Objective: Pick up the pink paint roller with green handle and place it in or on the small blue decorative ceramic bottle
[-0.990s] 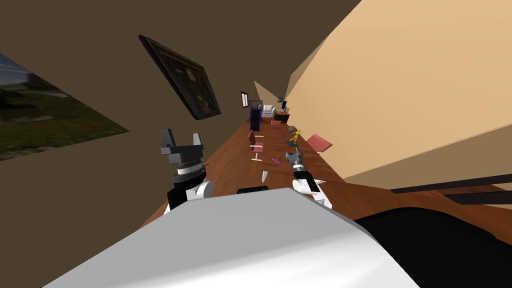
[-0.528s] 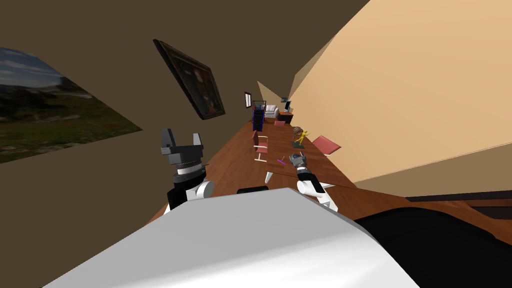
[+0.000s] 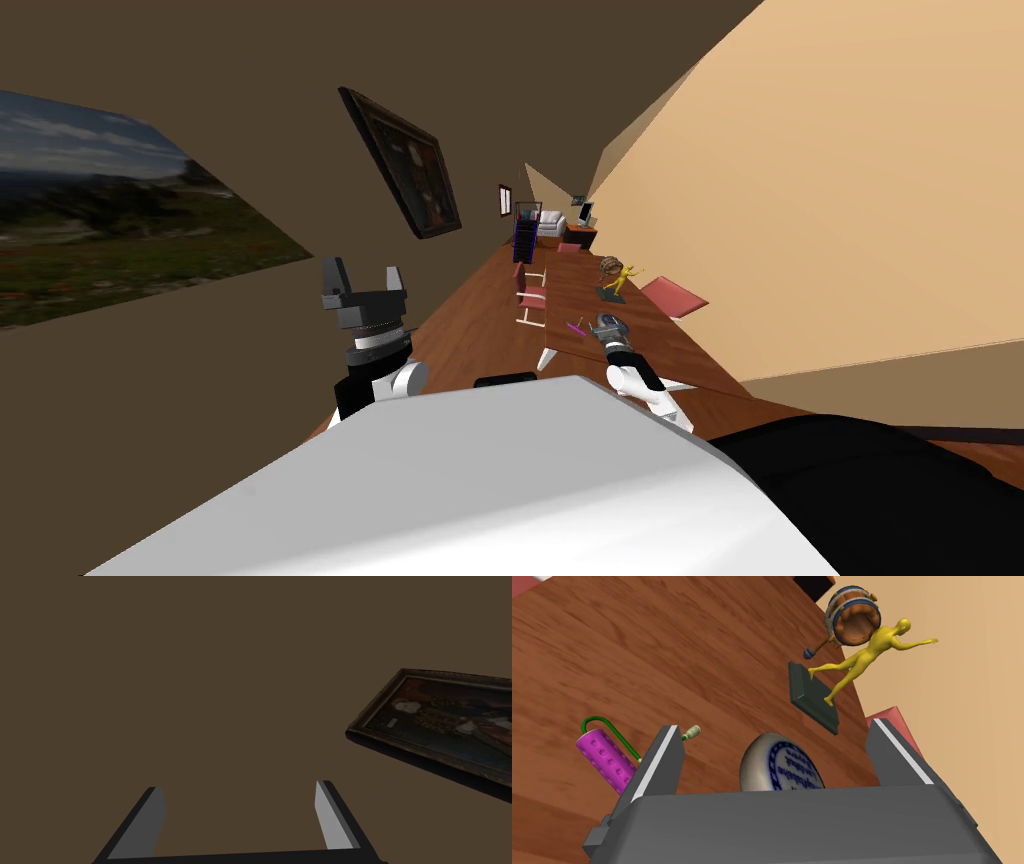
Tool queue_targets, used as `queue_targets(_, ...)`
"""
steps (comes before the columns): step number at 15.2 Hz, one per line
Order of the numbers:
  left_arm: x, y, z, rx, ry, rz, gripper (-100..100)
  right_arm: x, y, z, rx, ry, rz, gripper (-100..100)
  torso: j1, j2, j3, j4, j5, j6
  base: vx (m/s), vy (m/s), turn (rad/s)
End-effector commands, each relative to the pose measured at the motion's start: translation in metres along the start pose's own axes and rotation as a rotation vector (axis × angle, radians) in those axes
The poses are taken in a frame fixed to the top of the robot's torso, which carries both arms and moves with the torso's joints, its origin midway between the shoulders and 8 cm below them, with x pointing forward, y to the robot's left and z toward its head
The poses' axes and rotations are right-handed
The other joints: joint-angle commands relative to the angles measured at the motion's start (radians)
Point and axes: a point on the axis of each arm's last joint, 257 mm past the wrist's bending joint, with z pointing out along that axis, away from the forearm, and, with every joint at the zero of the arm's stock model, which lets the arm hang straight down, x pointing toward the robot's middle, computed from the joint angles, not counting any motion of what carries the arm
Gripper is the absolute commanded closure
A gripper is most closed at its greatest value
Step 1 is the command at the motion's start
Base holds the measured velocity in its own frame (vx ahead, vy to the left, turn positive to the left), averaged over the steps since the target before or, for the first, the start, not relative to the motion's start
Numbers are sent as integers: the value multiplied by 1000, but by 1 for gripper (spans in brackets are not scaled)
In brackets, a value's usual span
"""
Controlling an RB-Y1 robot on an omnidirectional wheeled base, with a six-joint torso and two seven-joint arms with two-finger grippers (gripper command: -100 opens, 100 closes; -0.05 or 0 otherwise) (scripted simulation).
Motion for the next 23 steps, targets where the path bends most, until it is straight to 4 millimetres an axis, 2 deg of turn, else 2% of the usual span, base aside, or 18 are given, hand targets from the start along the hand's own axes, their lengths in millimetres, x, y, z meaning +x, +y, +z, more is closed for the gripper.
queue_targets(1,0,0,0,0,0,0,0,-39,6,-4,8,-87,83,-100,0,0,0,0,0,0,73,110,109)
queue_targets(3,0,0,0,0,0,0,0,-39,6,-4,8,-87,99,-100,-1,-1,0,0,0,0,64,74,71)
queue_targets(4,0,0,0,0,0,0,0,-65,11,-8,8,-146,162,-100,-2,0,0,0,0,0,61,54,97)
queue_targets(5,0,0,0,0,0,0,0,-65,11,-8,8,-146,163,-100,-3,0,0,0,-1,0,66,53,109)
queue_targets(6,0,0,0,0,0,0,0,-88,17,-11,4,-199,216,-100,-4,0,0,0,-1,0,82,63,149)
queue_targets(7,0,0,0,0,0,0,0,-92,16,-12,4,-205,228,-100,-4,-1,0,0,-1,0,83,68,118)
queue_targets(8,0,0,0,0,0,0,0,-116,22,-18,-2,-261,281,-100,-3,-1,-1,0,-1,0,93,71,128)
queue_targets(9,0,0,0,0,0,0,0,-117,21,-18,-3,-262,293,-100,-3,-2,-1,0,-1,0,84,63,103)
queue_targets(10,0,0,0,0,0,0,0,-142,27,-25,-13,-318,352,-100,-3,-1,-1,0,-1,0,78,52,120)
queue_targets(11,0,0,0,0,0,0,0,-142,27,-25,-14,-318,358,-100,-4,-1,-1,0,-1,0,77,48,100)
queue_targets(12,0,0,0,0,0,0,0,-162,33,-32,-26,-364,411,-100,-4,-1,-1,0,-1,0,91,49,120)
queue_targets(13,0,0,0,0,0,0,0,-165,32,-33,-28,-371,424,-100,-4,-1,-1,0,-1,0,91,37,101)
queue_targets(14,0,0,0,0,0,0,0,-186,37,-42,-42,-420,473,-100,-5,-2,-1,0,-1,0,100,35,122)
queue_targets(16,0,0,0,0,0,0,0,-187,37,-42,-44,-421,489,-100,-5,-2,-1,0,-1,0,83,21,77)
queue_targets(17,0,0,0,0,0,0,0,-204,42,-50,-61,-461,550,-100,-6,-1,-1,0,-1,0,63,15,96)
queue_targets(18,0,0,0,0,0,0,0,-207,41,-52,-61,-469,553,-100,-6,0,0,0,-1,0,66,9,100)
queue_targets(22,0,0,0,0,0,0,0,-244,47,-72,-99,-555,680,-100,-7,-2,-1,0,-1,0,99,5,119)
queue_targets(23,0,0,0,0,0,0,0,-260,49,-83,-118,-594,742,-100,-7,-2,-1,0,-2,0,95,-3,127)
